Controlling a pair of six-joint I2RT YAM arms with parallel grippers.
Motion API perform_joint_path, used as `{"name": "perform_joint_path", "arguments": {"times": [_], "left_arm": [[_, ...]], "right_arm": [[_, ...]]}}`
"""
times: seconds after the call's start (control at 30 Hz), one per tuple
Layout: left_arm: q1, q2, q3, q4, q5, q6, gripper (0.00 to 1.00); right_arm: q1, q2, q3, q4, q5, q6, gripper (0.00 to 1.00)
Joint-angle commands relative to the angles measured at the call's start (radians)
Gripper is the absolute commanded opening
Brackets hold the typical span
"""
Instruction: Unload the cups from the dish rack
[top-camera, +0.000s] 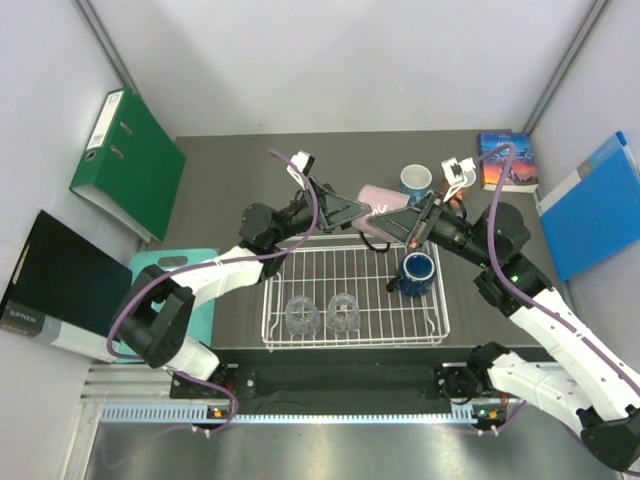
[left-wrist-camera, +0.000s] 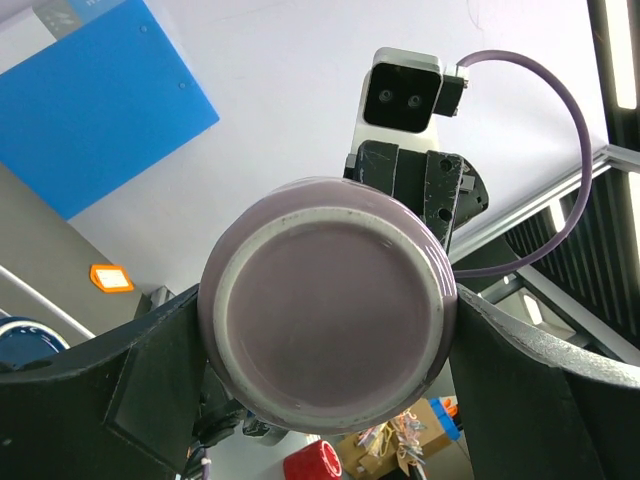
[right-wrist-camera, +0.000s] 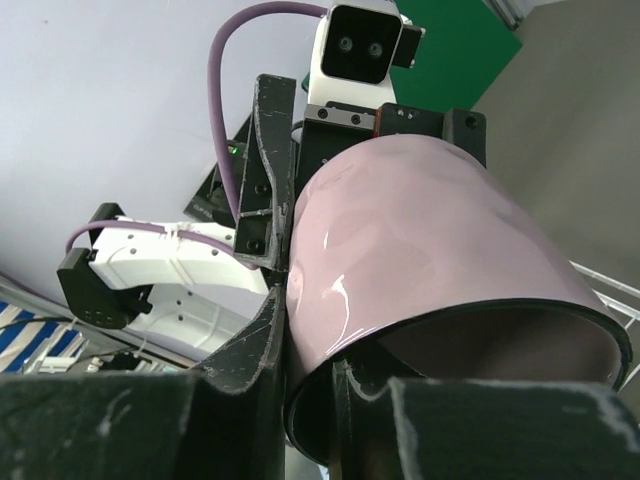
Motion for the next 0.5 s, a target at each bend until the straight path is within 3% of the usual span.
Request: {"name": "perform_joint_path", "arguments": {"times": [0.0, 0.03, 0.1, 0.13, 0.37, 0.47], "left_arm": [[0.014, 0.002, 0.032, 0.022, -0.026, 0.044, 0.34], [0.014, -0.003, 0.032, 0.009, -0.024, 0.045, 0.58], [0.016, -0.019, 0.037, -0.059, -0.023, 0.062, 0.71], [0.019, -0.029, 0.040, -0.092, -0.026, 0.074, 0.99], [0.078, -0.110, 0.136, -0.481, -0.093, 0.251, 0.99], [0.123, -0.162, 0.129, -0.713, -0.229, 0.290, 0.99]], "right_arm": [[0.011, -0.014, 0.044, -0.046, 0.048, -0.067, 0.00], [0.012, -0.014, 0.052, -0.061, 0.066, -0.079, 0.00], [0.011, -0.017, 0.071, -0.065, 0.075, -0.099, 0.00], [0.012, -0.014, 0.085, -0.109, 0.094, -0.110, 0.00], [0.013, 0.032, 0.237, -0.245, 0.190, -0.210, 0.00], [0.011, 0.101, 0.356, -0.370, 0.311, -0.263, 0.00]]}}
